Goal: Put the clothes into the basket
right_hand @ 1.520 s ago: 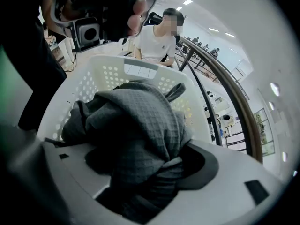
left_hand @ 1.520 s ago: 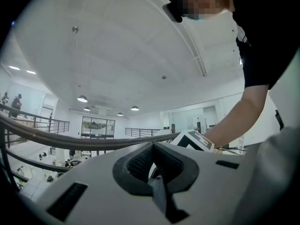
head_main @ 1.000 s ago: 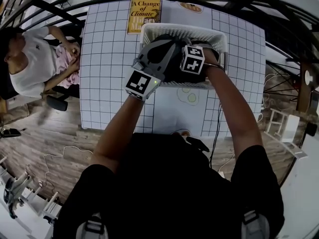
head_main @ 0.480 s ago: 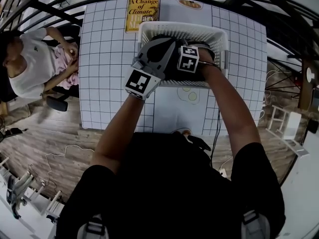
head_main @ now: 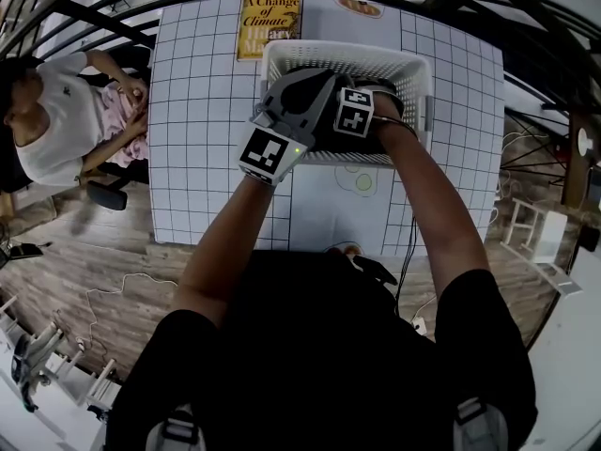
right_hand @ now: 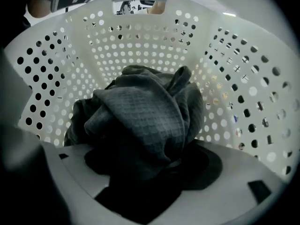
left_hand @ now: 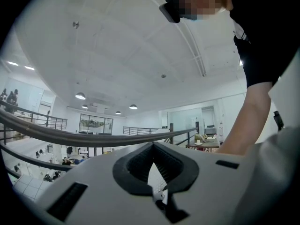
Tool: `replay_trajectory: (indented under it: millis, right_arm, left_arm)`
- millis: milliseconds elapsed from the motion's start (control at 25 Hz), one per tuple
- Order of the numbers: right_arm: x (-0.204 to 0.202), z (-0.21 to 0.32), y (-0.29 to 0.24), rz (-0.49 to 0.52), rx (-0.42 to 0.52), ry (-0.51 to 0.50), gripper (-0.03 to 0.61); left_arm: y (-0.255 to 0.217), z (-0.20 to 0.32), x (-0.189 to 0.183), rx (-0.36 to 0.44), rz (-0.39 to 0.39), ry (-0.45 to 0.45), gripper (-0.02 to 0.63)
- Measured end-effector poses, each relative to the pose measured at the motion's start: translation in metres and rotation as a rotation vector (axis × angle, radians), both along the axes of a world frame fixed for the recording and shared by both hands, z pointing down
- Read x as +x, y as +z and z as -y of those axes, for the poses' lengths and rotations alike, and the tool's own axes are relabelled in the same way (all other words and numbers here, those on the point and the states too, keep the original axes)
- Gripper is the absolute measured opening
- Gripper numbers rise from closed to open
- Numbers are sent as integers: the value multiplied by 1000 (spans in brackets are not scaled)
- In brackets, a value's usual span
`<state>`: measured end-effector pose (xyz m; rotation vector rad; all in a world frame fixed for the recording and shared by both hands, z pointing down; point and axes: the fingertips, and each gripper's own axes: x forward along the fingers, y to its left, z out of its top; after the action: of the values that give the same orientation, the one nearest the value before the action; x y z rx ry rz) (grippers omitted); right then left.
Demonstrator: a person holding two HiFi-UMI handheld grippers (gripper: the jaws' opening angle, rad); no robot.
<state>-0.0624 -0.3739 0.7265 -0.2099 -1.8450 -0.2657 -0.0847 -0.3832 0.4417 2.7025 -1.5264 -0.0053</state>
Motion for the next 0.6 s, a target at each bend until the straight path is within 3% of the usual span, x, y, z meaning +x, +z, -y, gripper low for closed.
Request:
replay_trajectory:
  millis: [320,600]
  right_arm:
    - [0,3,5,-10,-19,44,410]
    - [3,-3,-26,13,-11,34,422]
  left_arm:
    - [-1,-1,-4,-2,-10,-7,3]
    - [-6,-6,-5,3,-3,-6,3]
